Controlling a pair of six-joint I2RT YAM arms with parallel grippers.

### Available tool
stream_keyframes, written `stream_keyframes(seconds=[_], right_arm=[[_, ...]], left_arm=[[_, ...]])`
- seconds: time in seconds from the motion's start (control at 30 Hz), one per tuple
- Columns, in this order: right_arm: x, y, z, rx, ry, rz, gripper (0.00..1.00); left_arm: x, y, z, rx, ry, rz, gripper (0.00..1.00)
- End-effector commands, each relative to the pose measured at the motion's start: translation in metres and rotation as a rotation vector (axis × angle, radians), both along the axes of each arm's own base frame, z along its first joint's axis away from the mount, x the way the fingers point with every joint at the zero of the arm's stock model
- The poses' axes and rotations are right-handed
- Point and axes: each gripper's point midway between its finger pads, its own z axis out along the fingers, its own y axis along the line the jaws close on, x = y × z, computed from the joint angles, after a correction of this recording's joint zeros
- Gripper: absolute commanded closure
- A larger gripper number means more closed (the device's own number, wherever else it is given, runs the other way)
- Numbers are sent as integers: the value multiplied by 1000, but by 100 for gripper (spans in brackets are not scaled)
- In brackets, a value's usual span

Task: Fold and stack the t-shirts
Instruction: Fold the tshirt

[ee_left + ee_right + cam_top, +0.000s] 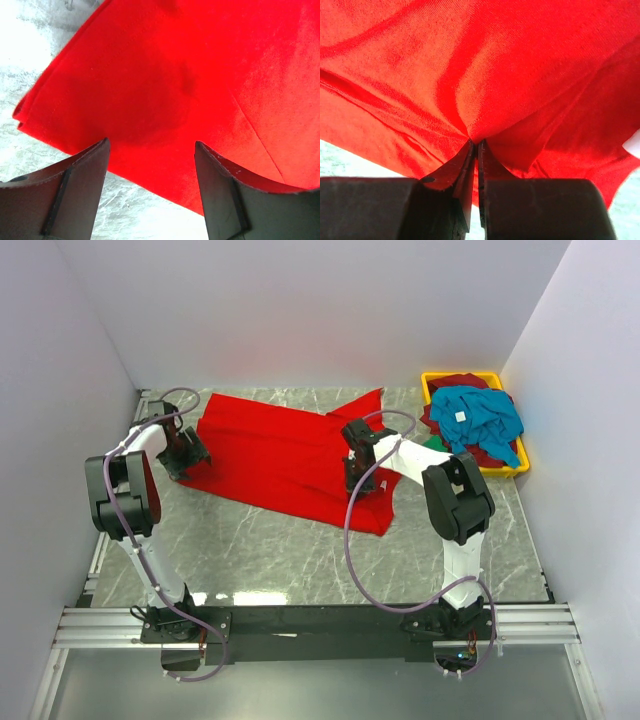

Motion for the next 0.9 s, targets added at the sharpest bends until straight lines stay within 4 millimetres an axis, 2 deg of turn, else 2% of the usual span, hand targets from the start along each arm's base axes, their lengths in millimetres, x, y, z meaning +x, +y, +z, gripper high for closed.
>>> stream_keyframes(seconds=[0.0,0.13,0.47,0.63,0.87], right_arm=[[6,-4,24,-37,-35,-4,90],[11,-2,31,-46,-39,1,87],[16,-1,29,-59,-27,8,80],[21,2,35,-47,-42,8,85],[37,10,44,-36,-60,24,92]], left_arm=[[5,2,18,9,-57,-15,26],[5,3,17,5,-56,-12,26],[5,10,17,0,-60,5,26],[5,13,16,-5,-56,12,26],[4,17,12,-9,-49,23,27]])
